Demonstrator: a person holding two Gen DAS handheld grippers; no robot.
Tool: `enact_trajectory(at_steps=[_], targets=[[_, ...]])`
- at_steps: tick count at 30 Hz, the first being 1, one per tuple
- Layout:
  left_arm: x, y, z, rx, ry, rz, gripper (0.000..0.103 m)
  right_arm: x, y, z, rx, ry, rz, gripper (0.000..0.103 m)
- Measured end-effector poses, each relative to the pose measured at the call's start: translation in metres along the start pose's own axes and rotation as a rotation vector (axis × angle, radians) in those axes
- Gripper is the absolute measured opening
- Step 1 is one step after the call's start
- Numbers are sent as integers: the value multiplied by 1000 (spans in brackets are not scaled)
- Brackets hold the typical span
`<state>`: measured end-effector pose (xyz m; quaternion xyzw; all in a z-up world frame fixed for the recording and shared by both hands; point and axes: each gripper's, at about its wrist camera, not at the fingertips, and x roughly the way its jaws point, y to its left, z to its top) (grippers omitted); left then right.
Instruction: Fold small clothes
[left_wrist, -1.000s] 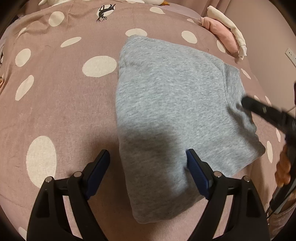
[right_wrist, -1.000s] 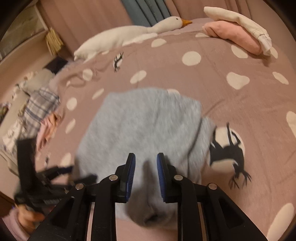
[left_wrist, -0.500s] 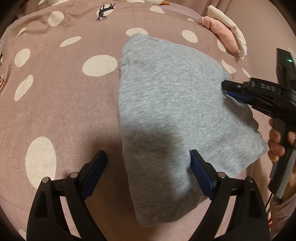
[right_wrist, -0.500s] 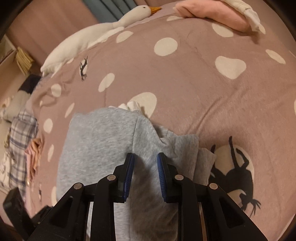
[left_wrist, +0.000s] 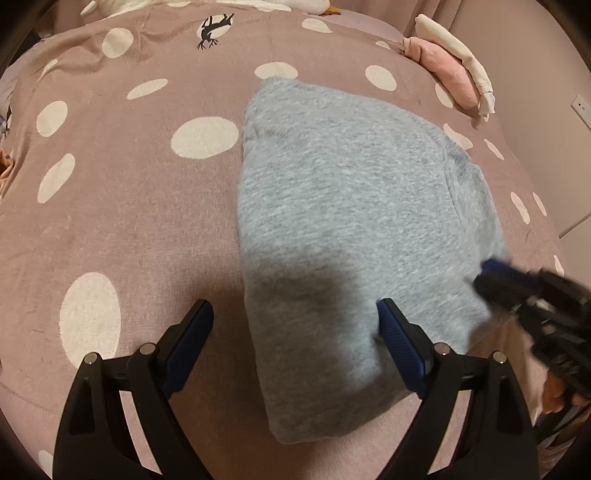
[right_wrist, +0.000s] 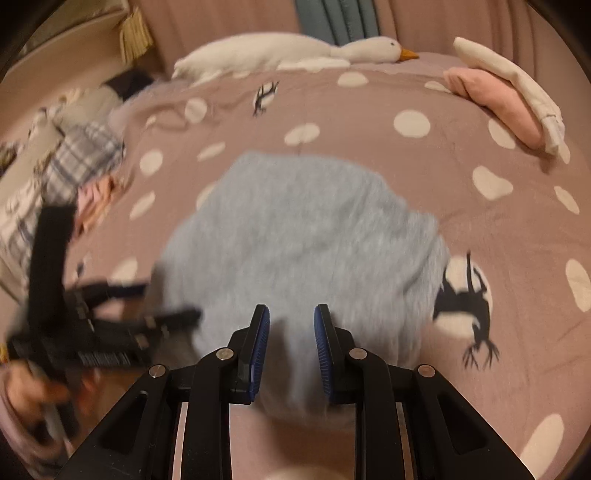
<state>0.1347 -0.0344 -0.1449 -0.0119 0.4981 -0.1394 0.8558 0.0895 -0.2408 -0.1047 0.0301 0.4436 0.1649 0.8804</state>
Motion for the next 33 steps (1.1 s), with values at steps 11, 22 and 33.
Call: enact_trajectory(at_steps=[11,22,33], targets=[[-44,-18,29,86,-174,-41,71,0,-15,-14,84,-29,19,23],[16,-28,68,67,-55,-7,38,0,-11,-18,77,-40,18,23],[-11,-29,39,94,-111,23,51,-2,-13,-20,89,-42,12,23]])
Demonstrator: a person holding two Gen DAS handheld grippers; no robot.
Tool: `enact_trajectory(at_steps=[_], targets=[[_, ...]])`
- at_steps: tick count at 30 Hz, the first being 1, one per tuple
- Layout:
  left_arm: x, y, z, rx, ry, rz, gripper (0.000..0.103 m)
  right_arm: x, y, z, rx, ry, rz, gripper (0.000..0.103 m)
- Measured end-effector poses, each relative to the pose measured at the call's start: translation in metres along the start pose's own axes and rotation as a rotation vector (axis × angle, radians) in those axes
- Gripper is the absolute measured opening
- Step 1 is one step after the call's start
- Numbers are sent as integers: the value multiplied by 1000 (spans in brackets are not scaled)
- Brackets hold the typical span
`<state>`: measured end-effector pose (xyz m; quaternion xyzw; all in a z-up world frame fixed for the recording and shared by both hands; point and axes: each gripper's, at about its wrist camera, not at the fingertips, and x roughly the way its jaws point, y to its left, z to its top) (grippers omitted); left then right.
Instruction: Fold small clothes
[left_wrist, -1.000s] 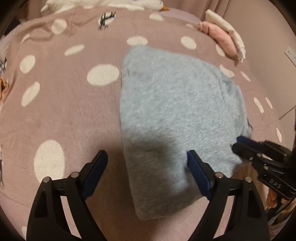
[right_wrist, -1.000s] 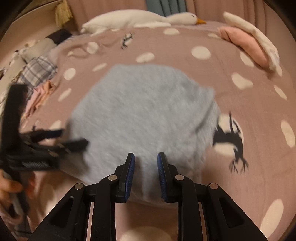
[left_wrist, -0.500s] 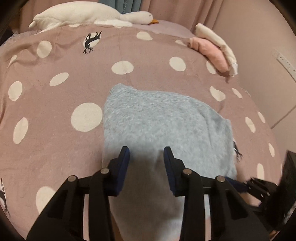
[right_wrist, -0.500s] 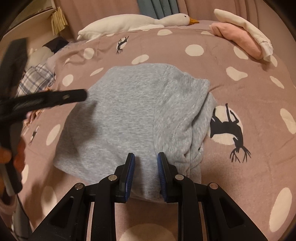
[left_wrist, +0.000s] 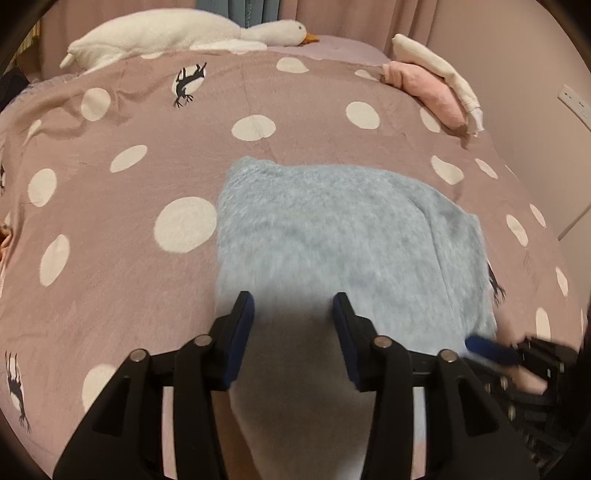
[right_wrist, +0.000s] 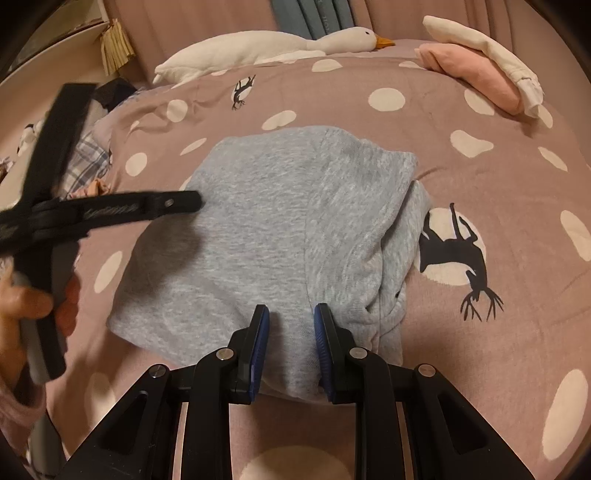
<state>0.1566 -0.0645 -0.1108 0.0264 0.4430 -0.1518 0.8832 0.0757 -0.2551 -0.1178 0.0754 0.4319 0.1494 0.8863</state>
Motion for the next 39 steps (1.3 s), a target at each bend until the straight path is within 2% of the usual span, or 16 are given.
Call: enact_trajectory(at_steps=[4,10,16,29,39], targets=[[-13,0,-29,31,-13,27,56,0,0,1,9,0,8,28],[-7,6,-54,-21,37,4,59,1,2,1,16,5,4,29],[-14,0,-61,-11,41,9,58,0,-2,5,55,18,22,29],[-10,-1,-79,4,83,0,57,-8,-2,-4,55,22,24,29],[-13,4,-84,-27,105,-11,59,-11,-1,-7,49,27,18,29]])
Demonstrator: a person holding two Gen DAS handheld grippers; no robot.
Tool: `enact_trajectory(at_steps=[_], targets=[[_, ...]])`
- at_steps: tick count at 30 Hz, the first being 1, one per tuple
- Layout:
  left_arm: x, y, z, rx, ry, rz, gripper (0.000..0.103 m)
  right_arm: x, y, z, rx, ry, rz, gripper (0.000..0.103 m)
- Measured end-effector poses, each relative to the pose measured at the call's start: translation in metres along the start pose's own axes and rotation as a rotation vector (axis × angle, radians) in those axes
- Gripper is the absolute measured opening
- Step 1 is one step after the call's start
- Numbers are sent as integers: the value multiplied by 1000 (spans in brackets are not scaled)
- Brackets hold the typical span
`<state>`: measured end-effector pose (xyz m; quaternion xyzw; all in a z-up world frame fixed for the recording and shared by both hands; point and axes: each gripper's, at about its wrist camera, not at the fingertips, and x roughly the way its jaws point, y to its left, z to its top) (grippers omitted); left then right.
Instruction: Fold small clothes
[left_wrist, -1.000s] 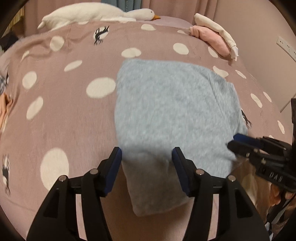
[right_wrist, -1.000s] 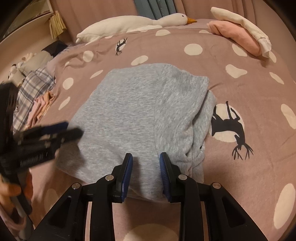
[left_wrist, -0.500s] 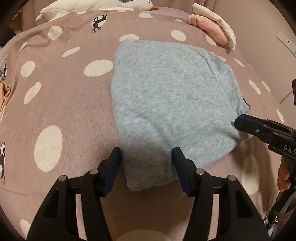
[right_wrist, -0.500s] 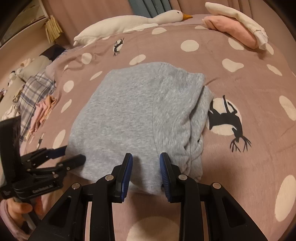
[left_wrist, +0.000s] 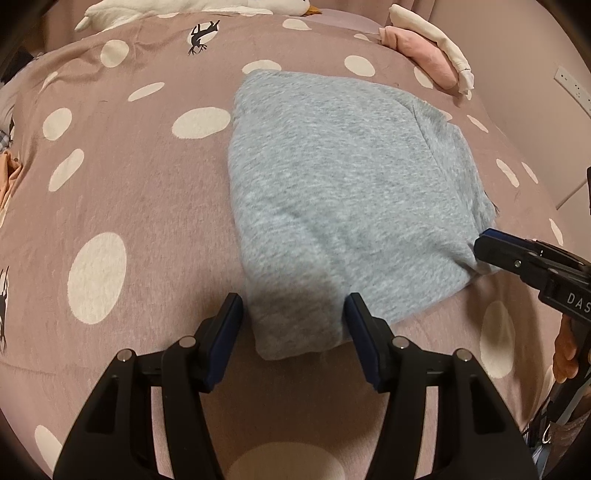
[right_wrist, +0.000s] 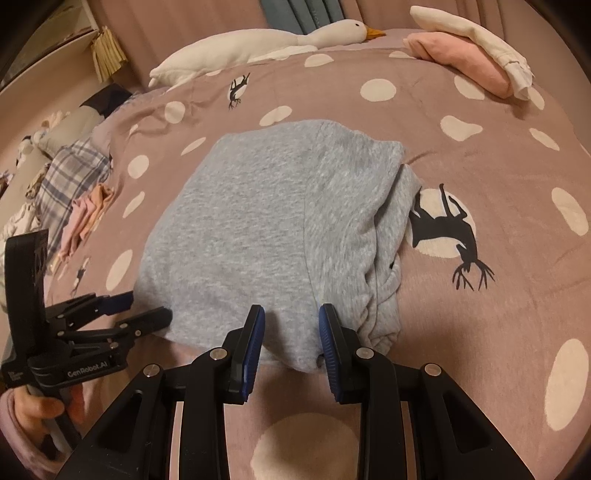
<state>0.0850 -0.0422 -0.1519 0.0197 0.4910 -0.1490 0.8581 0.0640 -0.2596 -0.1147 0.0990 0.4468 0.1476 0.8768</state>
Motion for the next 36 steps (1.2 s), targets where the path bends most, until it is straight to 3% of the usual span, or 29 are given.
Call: enact_trajectory(at_steps=[11,18,24,27,32,36], targets=[[-7,0,-1,-40,14,19,58,-6,-2,-8,15,6,-12,29],[-12,-3,-2,-61,17,49,71,-15,-10,-17,48,5,-26,31],[-15,0,0,-82,23,70,74,-23,-10,-20,53,-7,-25,32],[-18,2,0,-91,18,76,79,-28,-9,-22,51,-17,-24,38],[-26,5,2,-111,10,84,83,-32,-7,-20,52,-28,-27,40],[-32,5,4,-118,9,90,90,-35,-3,-18,56,-39,-24,52]])
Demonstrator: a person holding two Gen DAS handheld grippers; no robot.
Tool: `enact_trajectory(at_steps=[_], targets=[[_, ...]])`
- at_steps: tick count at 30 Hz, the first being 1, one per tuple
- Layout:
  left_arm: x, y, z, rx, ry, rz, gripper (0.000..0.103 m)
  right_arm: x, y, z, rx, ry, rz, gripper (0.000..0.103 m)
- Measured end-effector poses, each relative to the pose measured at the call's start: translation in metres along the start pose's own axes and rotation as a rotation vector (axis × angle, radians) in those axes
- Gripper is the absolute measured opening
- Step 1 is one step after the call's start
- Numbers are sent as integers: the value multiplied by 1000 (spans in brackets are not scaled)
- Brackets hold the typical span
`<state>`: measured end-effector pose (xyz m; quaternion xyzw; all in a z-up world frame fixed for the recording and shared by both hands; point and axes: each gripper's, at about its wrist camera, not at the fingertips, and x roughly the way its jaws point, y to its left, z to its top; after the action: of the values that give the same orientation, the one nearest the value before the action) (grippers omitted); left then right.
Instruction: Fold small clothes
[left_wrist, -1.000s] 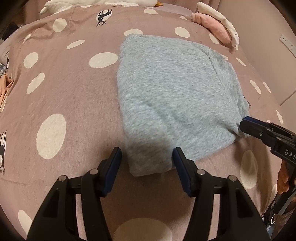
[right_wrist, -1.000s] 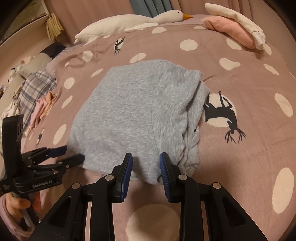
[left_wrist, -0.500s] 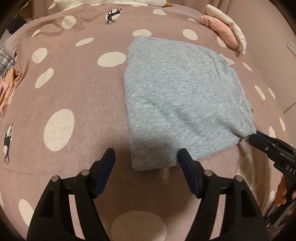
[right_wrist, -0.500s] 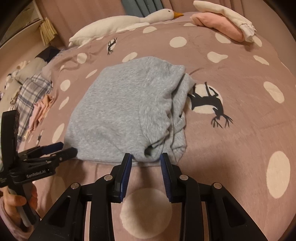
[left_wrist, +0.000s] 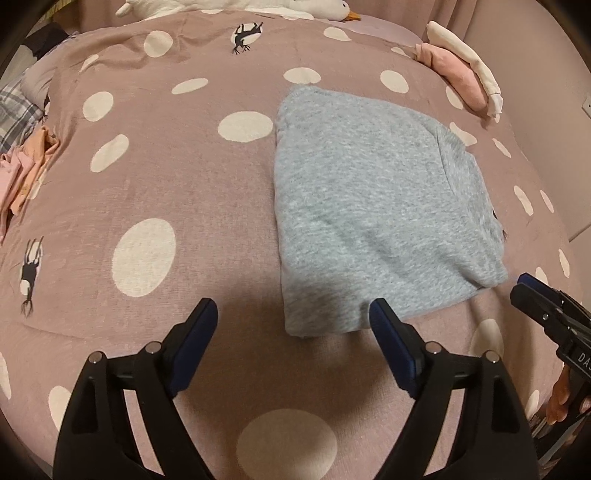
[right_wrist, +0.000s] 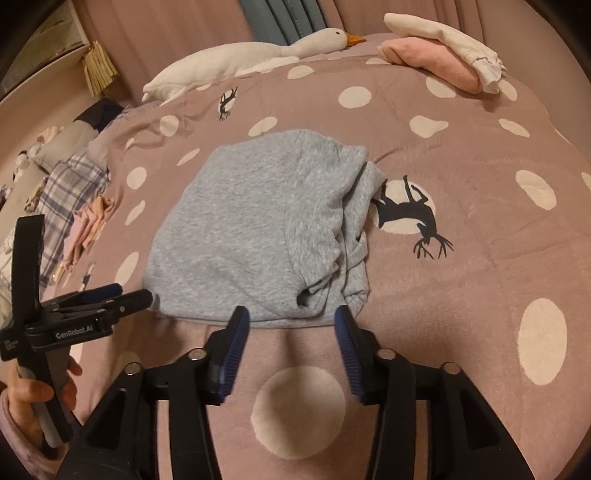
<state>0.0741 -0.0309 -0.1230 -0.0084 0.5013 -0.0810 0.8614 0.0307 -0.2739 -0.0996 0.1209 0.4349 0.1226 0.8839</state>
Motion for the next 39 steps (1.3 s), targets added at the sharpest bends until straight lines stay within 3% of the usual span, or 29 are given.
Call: enact_trajectory(at_steps=[3,8,11,16,22,25,39], targets=[[-9,-1,0,-3,-20,26,101,-2,3,2,-1,-7,-8,64],[-26,-7,0,30,-65,63,102,-7,6,3,11,-7,-21,73],[-38,-12,2,50,-95,89,102,-16,11,3,1,-30,-54,83],[-62,-19,4,56,-135,66,103,-38,23,8,-41,-101,-94,102],[-82,-21,7,22,-150,11,103,-62,35,17,-75,-174,-140,102],[-87,-20,7,10,-149,25,103,-71,44,20,-97,-182,-165,102],[-85,-16,1,-5,-135,88,103,-60,62,11,-126,-124,-158,102]])
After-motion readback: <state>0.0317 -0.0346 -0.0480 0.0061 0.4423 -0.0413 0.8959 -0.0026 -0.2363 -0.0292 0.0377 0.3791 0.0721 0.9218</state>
